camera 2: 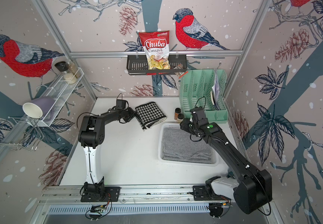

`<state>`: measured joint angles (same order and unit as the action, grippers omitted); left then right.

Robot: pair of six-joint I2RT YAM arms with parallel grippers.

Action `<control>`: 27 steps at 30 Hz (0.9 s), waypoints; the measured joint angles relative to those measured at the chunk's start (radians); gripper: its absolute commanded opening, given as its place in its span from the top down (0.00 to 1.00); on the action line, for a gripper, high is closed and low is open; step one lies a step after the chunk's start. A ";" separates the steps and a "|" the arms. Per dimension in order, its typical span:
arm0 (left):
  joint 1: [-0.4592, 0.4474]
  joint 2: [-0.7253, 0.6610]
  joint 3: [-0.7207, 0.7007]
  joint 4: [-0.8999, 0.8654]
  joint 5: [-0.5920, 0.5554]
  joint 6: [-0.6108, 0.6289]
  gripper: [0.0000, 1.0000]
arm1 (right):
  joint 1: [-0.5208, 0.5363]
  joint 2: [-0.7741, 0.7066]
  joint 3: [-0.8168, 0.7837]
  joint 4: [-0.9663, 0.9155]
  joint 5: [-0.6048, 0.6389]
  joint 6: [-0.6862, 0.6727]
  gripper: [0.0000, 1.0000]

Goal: Put the folded scarf in the basket
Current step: Move the scarf to the center of the board.

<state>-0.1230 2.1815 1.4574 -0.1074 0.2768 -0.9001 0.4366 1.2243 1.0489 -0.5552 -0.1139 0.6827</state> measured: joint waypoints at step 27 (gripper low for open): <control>0.023 -0.515 -0.648 0.024 -0.254 -0.280 1.00 | 0.098 0.059 0.045 -0.003 -0.048 -0.029 0.41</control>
<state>-0.1001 1.6661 0.8093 -0.0837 0.0227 -1.1801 0.5346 1.2831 1.0943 -0.5587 -0.1619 0.6540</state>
